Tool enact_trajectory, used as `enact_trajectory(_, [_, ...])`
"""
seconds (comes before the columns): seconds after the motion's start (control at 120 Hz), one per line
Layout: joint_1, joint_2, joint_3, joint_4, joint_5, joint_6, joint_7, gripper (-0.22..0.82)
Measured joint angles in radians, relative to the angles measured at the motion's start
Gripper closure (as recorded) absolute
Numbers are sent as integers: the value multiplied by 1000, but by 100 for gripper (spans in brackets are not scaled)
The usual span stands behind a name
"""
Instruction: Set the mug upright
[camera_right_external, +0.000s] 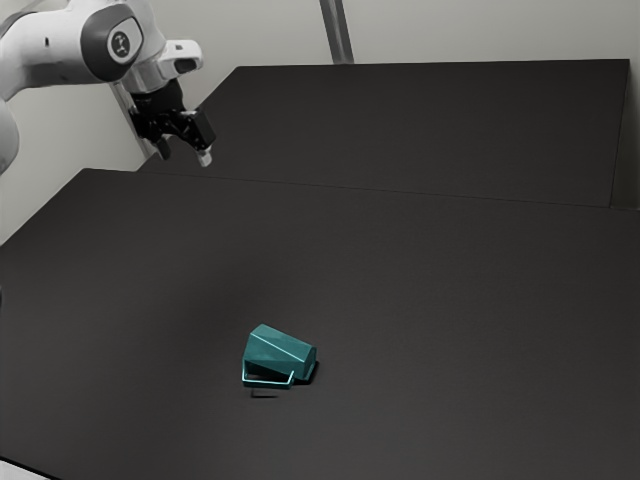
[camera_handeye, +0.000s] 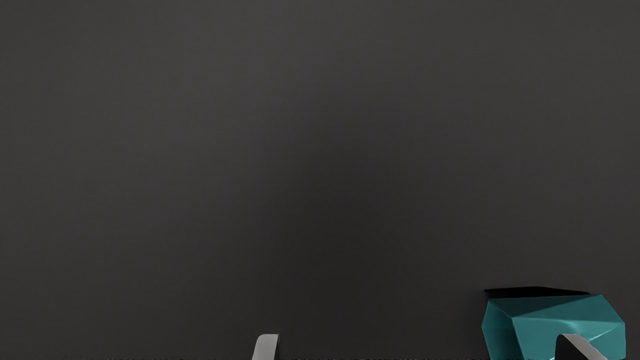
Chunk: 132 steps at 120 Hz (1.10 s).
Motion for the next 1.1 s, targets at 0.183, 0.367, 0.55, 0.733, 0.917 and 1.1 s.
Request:
enact_trajectory(0.183, [3, -15, 38, -57, -5, 68, 2, 0])
enact_trajectory(0.367, [6, -149, 47, -354, -76, 293, 3, 0])
enact_trajectory(0.55, [-44, -305, 97, -661, -320, 528, 85, 0])
enact_trajectory(0.733, [-133, -448, 166, -888, -519, 664, 301, 0])
enact_trajectory(0.917, [-135, -559, 165, -1078, -568, 738, 507, 0])
enact_trajectory(1.1, [-136, -484, 105, -1113, -750, 795, 725, 0])
